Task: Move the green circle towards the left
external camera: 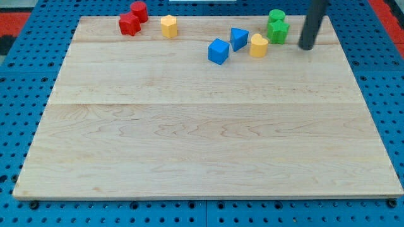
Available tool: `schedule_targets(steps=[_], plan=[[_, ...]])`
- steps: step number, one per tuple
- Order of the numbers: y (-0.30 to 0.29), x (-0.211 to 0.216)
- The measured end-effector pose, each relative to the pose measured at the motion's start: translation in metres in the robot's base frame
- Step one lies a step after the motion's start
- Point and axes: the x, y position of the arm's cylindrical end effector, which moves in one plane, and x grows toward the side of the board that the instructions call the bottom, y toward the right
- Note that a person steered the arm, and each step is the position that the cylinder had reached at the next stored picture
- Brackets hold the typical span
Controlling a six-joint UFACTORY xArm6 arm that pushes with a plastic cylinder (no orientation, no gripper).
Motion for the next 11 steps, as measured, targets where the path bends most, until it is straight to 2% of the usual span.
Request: schedule_targets(steps=[1, 3, 4, 6, 7, 11], plan=[[-0.001, -0.039], [-0.083, -0.080], [-0.115, -0.086], [-0.123, -0.085], [-0.149, -0.084], [-0.171, -0.083]])
